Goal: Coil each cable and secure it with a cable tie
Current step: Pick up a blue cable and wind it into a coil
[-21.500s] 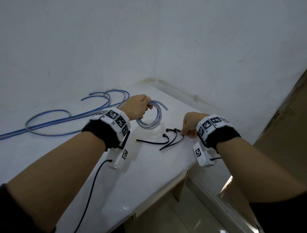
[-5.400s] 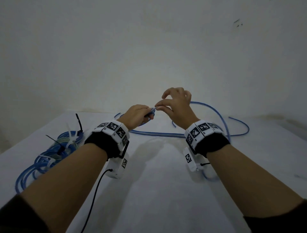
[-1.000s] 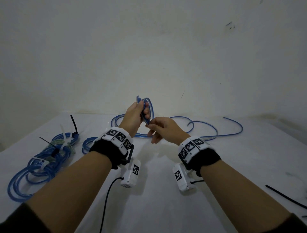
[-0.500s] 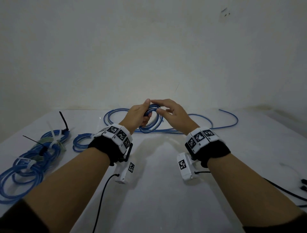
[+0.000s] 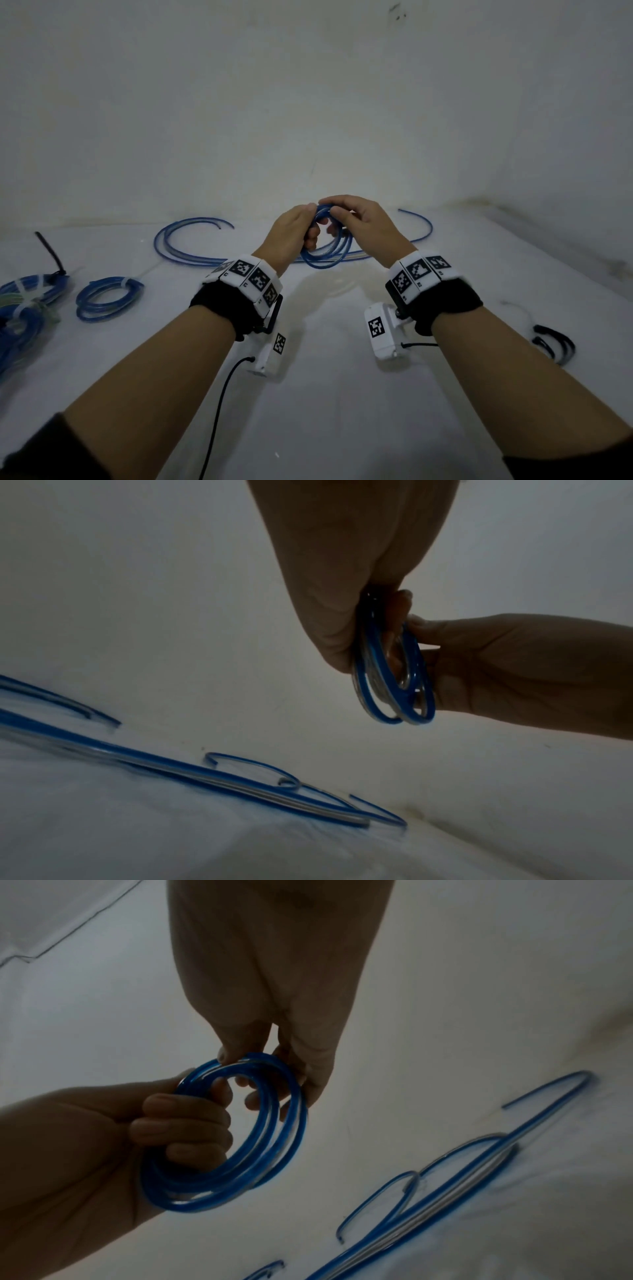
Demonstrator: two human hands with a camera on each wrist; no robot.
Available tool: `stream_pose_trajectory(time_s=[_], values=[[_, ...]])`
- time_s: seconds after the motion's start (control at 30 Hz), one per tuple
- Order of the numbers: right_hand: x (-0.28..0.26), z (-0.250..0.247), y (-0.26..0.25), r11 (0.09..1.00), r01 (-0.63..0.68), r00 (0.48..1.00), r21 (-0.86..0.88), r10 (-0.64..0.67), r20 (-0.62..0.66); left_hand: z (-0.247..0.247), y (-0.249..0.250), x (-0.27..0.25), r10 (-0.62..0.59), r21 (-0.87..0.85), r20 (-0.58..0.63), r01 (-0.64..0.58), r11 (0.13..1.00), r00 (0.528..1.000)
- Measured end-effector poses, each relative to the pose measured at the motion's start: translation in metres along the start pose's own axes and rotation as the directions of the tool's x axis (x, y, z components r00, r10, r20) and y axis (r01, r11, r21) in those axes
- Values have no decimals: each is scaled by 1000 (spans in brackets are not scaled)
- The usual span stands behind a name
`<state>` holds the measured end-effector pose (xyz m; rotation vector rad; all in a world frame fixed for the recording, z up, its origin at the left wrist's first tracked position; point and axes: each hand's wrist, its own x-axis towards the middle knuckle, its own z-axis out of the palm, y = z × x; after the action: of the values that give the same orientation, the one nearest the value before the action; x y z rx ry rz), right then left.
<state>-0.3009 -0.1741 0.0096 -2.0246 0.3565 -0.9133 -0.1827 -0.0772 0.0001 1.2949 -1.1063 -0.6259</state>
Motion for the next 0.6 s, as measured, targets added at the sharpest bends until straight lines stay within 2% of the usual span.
stream_pose_trajectory(time_s=[0.13, 0.33, 0.47, 0.6], values=[[-15, -25, 3, 997, -47, 995, -55, 43, -85, 34, -4, 3, 23, 38, 10, -23, 999, 1000], [-44, -72, 7, 975, -198, 969, -98, 179, -170, 90, -1, 4, 8, 95, 90, -16, 995, 996], [-68, -105, 6, 943, -324, 939, -71, 311, -149, 125, 1, 8, -47, 151, 135, 27, 988, 990], [-97, -146, 6, 873, -486, 871, -24, 483, -90, 164, 1, 6, -107, 180, 208, 69, 981, 972]])
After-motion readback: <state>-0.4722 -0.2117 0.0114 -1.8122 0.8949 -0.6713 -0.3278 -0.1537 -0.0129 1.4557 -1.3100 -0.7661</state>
